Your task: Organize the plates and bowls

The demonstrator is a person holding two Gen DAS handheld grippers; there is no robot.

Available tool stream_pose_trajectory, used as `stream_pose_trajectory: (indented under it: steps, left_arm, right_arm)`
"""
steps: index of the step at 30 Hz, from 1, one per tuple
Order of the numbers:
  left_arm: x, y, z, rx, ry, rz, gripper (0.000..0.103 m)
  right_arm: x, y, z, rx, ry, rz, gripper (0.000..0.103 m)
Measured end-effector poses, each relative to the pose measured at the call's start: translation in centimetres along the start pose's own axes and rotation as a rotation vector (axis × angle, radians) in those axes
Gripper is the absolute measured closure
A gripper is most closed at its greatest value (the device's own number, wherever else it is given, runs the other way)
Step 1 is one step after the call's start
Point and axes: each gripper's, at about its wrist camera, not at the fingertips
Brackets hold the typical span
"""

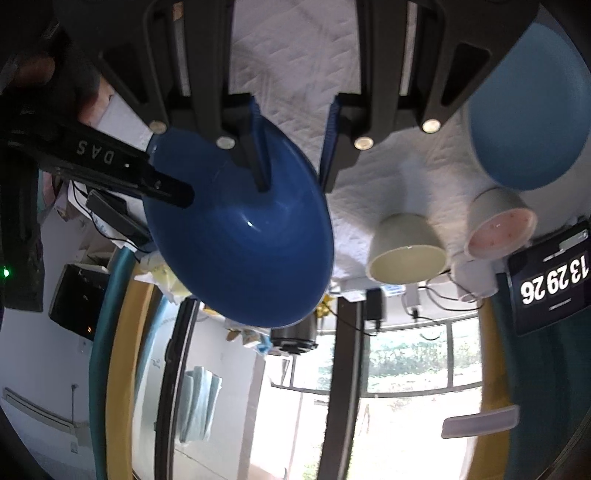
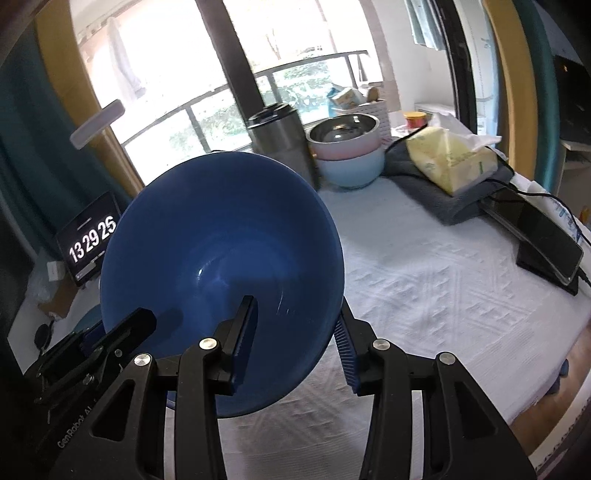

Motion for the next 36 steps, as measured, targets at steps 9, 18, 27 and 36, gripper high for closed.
stream_pose_trajectory:
  steps: [9, 18, 27, 36]
  left_arm:
    - [-3.3, 1.2, -1.0, -0.009, -0.037, -0.054, 0.075]
    - [-6.1, 2.6, -0.6, -0.054, -0.064, -0.092, 0.074]
    - [-8.1, 3.0, -0.1, -0.077, -0.077, -0.123, 0.074]
    - [-10.1, 3.0, 0.1, -0.098, -0.084, -0.166, 0.072]
  right_arm:
    - [-3.6, 1.1, 1.8, -0.06, -0.027, -0.034, 0.058]
    - [-6.0, 2.1, 4.4, -0.143, -0.016, -0.047, 0.057]
    - [-7.3, 2.3, 5.8, -0.177, -0.02, -0.077, 0.05]
    - [-7.5, 1.5, 5.7, -0.152, 0.001, -0.085, 0.05]
Point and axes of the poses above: each gripper's, at about its wrist camera, not at the fingertips, and z roughly the way its jaws point, x to its right, y to its underside, and after that the axes turned 8 degrees about -y, right-handed
